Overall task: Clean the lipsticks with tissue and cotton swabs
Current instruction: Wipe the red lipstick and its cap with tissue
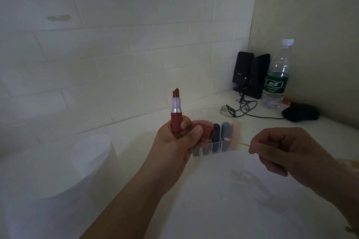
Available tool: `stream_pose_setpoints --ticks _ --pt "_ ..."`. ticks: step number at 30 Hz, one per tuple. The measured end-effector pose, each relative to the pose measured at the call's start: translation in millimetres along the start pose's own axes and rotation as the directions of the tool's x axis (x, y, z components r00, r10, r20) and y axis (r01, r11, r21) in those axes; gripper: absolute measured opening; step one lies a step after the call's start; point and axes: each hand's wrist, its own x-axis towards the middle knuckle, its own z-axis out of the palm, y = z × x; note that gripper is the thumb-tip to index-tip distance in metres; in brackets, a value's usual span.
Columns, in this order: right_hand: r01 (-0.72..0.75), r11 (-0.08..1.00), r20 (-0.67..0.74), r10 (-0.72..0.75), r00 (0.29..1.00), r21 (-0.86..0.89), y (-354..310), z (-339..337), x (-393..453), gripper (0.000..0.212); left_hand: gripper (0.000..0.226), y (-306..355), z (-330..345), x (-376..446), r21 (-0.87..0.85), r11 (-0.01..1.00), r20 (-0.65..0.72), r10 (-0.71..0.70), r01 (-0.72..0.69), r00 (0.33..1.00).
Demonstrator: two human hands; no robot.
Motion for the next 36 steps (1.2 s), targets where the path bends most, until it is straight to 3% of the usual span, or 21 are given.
stream_pose_setpoints --ticks 2,4,6,11,14,17,22,24,28,32,36 --pt "0.009 0.980 -0.041 -0.018 0.999 -0.197 4.6 -6.4 2.1 0.013 0.020 -0.6 0.5 0.2 -0.005 1.000 0.001 0.002 -0.002 1.000" --pt "0.045 0.899 -0.092 -0.094 0.991 -0.437 8.8 -13.7 3.2 0.019 0.020 -1.1 -0.7 0.6 0.007 1.000 -0.015 -0.002 0.002 1.000" --pt "0.056 0.847 -0.058 -0.101 0.993 -0.528 11.9 -24.0 2.0 0.022 0.022 -1.9 -1.5 0.2 0.046 0.999 -0.022 -0.013 0.014 1.000" --pt "0.024 0.723 0.094 0.057 0.994 -0.690 21.8 -48.3 -5.0 0.022 0.032 -9.5 -0.6 -1.8 0.113 0.993 0.039 -0.031 0.026 0.999" --pt "0.014 0.701 0.132 0.114 0.985 -0.713 25.3 -49.5 -5.7 0.019 0.025 -12.6 0.2 -2.7 0.143 0.989 0.079 -0.037 0.025 0.996" --pt "0.016 0.653 0.161 0.163 0.973 -0.757 27.8 -44.0 -4.6 0.014 0.034 -11.2 1.6 -3.3 0.140 0.990 0.063 -0.043 0.034 0.997" --pt "0.068 0.544 0.175 0.149 0.973 -0.836 26.1 -26.2 -4.9 0.003 0.031 -10.7 3.0 -5.0 0.197 0.979 0.063 -0.062 0.048 0.996" --pt "0.086 0.577 0.191 0.124 0.974 -0.812 25.7 -23.0 -4.3 0.002 0.031 -10.4 2.6 -4.9 0.210 0.976 0.056 -0.064 0.051 0.996" --pt "0.086 0.772 0.158 0.019 0.987 -0.629 19.1 -35.3 -4.4 0.011 0.032 -10.7 1.9 -5.0 0.226 0.973 0.057 -0.063 0.049 0.996" --pt "0.117 0.675 0.150 -0.010 0.989 -0.728 26.5 -35.4 -4.1 0.004 0.032 -15.0 3.8 -6.3 0.256 0.965 0.060 -0.074 0.056 0.995" --pt "0.122 0.607 0.243 0.121 0.962 -0.785 31.2 -16.9 -0.6 0.016 0.028 -14.6 3.0 -5.8 0.255 0.965 0.048 -0.075 0.060 0.996"
